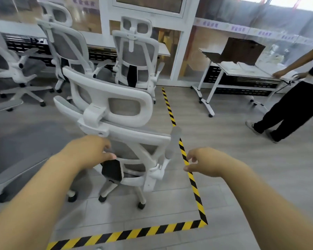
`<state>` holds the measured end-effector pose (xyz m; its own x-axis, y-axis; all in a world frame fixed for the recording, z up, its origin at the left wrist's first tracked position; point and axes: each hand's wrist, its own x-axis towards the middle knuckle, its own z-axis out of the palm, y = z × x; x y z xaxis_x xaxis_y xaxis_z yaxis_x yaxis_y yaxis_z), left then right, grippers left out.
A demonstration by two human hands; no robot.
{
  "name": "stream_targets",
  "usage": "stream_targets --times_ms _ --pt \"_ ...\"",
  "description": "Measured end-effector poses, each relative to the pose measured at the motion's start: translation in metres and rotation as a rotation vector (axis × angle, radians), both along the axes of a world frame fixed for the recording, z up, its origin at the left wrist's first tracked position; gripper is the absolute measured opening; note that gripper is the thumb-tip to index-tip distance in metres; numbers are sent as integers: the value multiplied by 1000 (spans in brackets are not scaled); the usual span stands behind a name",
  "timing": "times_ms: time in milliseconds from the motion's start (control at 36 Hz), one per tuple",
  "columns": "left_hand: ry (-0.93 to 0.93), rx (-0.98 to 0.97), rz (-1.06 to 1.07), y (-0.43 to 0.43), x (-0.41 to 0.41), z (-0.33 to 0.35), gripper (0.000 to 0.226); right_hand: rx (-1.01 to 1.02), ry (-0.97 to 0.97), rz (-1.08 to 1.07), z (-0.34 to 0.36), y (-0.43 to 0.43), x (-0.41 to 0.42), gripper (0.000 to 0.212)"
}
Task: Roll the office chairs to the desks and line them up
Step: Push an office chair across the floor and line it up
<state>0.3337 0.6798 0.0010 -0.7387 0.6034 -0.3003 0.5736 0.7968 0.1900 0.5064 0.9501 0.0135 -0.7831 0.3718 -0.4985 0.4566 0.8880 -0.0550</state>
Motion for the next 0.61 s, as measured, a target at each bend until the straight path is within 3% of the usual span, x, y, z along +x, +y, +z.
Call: stream_targets --times_ms 250,333,611 --pt "30 -12 -169 108 42 16 22 -13 -26 -93 -3 81 45 56" --pt "39 -19 -211 150 45 19 37 -3 -29 -127 -4 116 49 57" --pt "14 29 -276 308 -1 5 50 63 -27 -185 7 249 20 56"
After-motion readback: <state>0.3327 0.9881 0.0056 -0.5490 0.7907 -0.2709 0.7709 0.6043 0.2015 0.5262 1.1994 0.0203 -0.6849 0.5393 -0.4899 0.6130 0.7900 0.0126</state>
